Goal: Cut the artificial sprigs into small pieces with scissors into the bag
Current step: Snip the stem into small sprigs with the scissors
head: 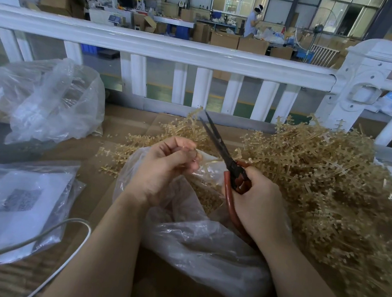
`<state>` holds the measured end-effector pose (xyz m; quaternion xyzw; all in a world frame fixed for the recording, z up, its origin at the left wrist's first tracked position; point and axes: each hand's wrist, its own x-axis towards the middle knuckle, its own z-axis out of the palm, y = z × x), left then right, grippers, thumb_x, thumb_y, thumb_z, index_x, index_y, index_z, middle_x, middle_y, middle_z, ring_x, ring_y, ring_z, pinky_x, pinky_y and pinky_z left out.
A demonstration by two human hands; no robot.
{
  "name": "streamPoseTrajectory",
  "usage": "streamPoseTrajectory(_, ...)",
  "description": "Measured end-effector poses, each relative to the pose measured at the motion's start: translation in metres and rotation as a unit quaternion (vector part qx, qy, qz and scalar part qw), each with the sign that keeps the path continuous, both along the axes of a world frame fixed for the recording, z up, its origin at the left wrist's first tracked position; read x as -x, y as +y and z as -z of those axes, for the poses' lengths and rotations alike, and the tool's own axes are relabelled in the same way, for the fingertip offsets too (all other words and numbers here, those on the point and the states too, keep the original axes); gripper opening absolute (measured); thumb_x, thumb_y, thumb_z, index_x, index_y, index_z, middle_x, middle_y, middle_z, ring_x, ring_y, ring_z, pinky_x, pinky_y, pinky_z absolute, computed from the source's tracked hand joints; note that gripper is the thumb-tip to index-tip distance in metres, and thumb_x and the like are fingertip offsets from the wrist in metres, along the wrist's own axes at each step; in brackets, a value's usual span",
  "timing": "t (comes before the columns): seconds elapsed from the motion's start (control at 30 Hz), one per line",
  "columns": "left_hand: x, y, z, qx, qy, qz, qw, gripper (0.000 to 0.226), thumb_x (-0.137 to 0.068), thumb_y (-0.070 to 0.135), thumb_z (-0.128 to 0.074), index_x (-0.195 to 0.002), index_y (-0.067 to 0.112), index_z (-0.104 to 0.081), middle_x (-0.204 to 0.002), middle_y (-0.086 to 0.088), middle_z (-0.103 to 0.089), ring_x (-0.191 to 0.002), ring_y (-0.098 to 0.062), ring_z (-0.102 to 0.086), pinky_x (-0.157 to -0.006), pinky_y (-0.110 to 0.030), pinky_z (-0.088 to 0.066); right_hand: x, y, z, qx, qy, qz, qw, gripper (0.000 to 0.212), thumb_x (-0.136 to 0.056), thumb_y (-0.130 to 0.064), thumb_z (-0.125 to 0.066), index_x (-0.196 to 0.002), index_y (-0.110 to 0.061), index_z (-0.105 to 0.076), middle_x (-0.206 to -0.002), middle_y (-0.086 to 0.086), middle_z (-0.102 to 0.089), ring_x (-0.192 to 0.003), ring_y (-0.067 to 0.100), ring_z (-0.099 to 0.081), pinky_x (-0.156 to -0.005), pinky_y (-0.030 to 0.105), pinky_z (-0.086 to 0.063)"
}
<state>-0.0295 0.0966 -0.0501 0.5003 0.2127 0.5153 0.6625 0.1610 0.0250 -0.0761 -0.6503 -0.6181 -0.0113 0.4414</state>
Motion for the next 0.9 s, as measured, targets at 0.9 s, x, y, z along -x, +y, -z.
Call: streamPoseTrajectory(0.9,0.001,-0.004,-0.009,-0.006,0.182,0.058,0.982,0.027,-0.079,0.018,-0.074,-0.100,0.003,-0.072,-0.080,-0.009,-0.072,-0.071,-0.015,-0.067,-0.067,-0.022,-0.056,0.007,-0.004,-0.016,0.029,0.254,-0.124,0.959,0.021,-0.088,-0.012,-0.078,-0.089,-0.031,-0.069,-0.083,-0.018,-0.074,-0.074,-0.001,-0.069,-0.064,0.011,-0.050)
